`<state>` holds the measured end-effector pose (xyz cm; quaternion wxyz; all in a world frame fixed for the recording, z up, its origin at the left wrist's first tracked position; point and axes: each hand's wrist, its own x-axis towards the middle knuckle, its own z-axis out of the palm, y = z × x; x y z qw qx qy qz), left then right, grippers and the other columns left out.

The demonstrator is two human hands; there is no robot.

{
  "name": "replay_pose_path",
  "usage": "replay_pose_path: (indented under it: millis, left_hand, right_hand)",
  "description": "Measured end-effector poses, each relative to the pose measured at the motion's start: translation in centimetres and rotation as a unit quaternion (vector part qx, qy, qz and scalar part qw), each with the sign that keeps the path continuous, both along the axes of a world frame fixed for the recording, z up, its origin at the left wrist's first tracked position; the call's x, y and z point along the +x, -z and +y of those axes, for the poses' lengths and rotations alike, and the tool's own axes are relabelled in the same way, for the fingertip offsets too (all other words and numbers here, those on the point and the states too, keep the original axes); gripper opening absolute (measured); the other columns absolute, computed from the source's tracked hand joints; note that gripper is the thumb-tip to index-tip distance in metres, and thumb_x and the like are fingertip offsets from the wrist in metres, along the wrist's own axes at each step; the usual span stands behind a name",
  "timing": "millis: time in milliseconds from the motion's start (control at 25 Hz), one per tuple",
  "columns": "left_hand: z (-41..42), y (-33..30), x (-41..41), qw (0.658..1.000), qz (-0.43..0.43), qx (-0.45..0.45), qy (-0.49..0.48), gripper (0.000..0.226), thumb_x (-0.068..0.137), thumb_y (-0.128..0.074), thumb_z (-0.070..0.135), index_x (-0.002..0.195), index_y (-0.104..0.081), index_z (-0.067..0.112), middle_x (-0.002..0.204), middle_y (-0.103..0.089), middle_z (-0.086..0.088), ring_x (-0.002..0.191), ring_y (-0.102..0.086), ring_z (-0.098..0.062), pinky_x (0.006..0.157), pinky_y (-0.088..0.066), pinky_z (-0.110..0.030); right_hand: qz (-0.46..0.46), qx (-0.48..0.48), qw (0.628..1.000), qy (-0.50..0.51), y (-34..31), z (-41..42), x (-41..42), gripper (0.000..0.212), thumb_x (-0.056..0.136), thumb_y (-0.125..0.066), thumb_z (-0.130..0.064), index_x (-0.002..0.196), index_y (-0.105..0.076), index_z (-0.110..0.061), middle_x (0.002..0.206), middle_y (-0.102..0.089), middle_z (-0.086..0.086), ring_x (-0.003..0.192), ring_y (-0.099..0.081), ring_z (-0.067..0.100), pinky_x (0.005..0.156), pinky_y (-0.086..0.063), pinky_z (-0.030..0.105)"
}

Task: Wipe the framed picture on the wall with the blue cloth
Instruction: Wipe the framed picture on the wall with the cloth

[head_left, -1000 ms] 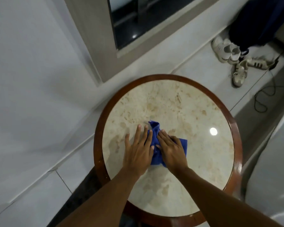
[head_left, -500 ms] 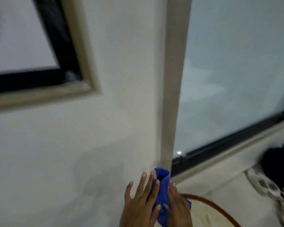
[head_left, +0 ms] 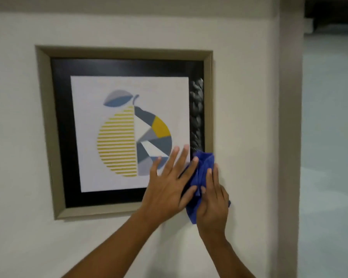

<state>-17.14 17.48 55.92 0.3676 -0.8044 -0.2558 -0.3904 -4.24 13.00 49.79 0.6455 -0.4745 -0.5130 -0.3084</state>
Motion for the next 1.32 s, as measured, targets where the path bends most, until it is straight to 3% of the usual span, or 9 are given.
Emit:
replay_pose_path:
  millis: [160,360,480,720,920,1040,1160,1240,1320]
  left_hand:
    - [4.3,-6.5,-2.4,0.997,-0.037,0.014,-0.069,0.072,0.1,-0.037,0.057,0.16,-0.024,0.019,0.17,-0.011,-0.015,0.157,-0.006,-0.031,0.118,-0.019,-0.055]
    - [8.0,-6.2,-3.8,0.993,-0.039,0.075,-0.086,0.076,0.098,-0.035,0.062,0.16,-0.024,0.02,0.17,-0.012,-0.015,0.157,-0.01,-0.033,0.123,-0.014,-0.054]
    - [8.3,-5.9,-3.8,0.991,-0.058,0.087,-0.085,0.082,0.096,-0.036,0.065,0.161,-0.022,0.018,0.17,-0.012,-0.016,0.157,-0.01,-0.034,0.124,-0.01,-0.056]
    - [8.1,-5.9,-3.9,0.991,-0.08,0.079,-0.078,0.077,0.099,-0.033,0.06,0.16,-0.024,0.013,0.17,-0.014,-0.014,0.157,-0.011,-0.032,0.125,-0.003,-0.053]
    - [8.2,-6.0,-3.9,0.991,-0.076,0.073,-0.079,0.076,0.098,-0.034,0.061,0.158,-0.031,0.015,0.169,-0.017,-0.013,0.156,-0.015,-0.033,0.123,-0.01,-0.056]
    - [8.1,-6.0,-3.9,0.991,-0.076,0.077,-0.08,0.077,0.097,-0.036,0.062,0.157,-0.033,0.015,0.168,-0.021,-0.014,0.155,-0.017,-0.033,0.122,-0.014,-0.057]
    - [7.7,-6.2,-3.9,0.991,-0.077,0.073,-0.08,0.076,0.098,-0.029,0.063,0.156,-0.035,0.014,0.166,-0.025,-0.015,0.153,-0.018,-0.034,0.119,-0.017,-0.056]
    - [7.5,-6.2,-3.9,0.991,-0.079,0.075,-0.078,0.075,0.098,-0.03,0.062,0.156,-0.035,0.014,0.166,-0.025,-0.016,0.153,-0.019,-0.034,0.12,-0.015,-0.056]
    - [7.4,-6.2,-4.0,0.991,-0.077,0.074,-0.079,0.075,0.096,-0.036,0.06,0.156,-0.036,0.014,0.166,-0.025,-0.016,0.153,-0.019,-0.035,0.12,-0.017,-0.057]
  right_hand:
    - [-0.041,-0.062,0.991,0.114,-3.3,4.6,-0.2,0.057,0.084,-0.057,0.004,0.139,-0.045,0.001,0.148,-0.038,0.021,0.132,-0.048,0.036,0.099,-0.043,0.041]
    - [-0.038,-0.126,0.981,0.145,-0.2,6.3,-0.2,0.055,0.099,-0.023,-0.033,0.147,-0.025,-0.006,0.162,-0.011,0.008,0.144,-0.022,0.025,0.111,-0.018,0.033]
    - [-0.04,-0.135,0.979,0.149,-2.1,6.1,-0.5,0.063,0.1,-0.013,-0.047,0.149,-0.027,-0.009,0.163,-0.013,0.005,0.144,-0.022,0.022,0.109,-0.02,0.031]
    - [-0.062,-0.085,0.986,0.13,-14.3,6.1,0.3,0.067,0.099,-0.028,-0.048,0.154,-0.015,-0.012,0.163,-0.015,0.006,0.148,-0.018,0.021,0.115,-0.018,0.034]
    - [-0.08,-0.069,0.979,0.176,-24.9,6.4,1.1,0.066,0.1,-0.036,-0.045,0.152,-0.021,-0.008,0.16,-0.023,0.011,0.147,-0.022,0.026,0.114,-0.024,0.04]
    - [-0.074,-0.063,0.982,0.163,-21.7,6.2,0.7,0.065,0.098,-0.041,-0.043,0.15,-0.026,-0.007,0.156,-0.033,0.013,0.143,-0.031,0.028,0.113,-0.027,0.042]
    - [-0.048,-0.071,0.987,0.134,-12.0,6.2,0.1,0.06,0.099,-0.034,-0.046,0.146,-0.029,-0.009,0.151,-0.041,0.016,0.134,-0.045,0.035,0.11,-0.033,0.044]
    - [-0.077,-0.099,0.98,0.157,-5.5,5.3,-0.2,0.065,0.1,-0.009,-0.048,0.152,-0.017,-0.009,0.163,-0.012,0.007,0.145,-0.026,0.029,0.116,-0.015,0.037]
    - [-0.096,-0.089,0.978,0.161,-2.2,5.5,-0.2,0.066,0.099,-0.001,-0.047,0.154,-0.002,-0.009,0.163,0.011,0.0,0.15,-0.001,0.019,0.117,0.0,0.031]
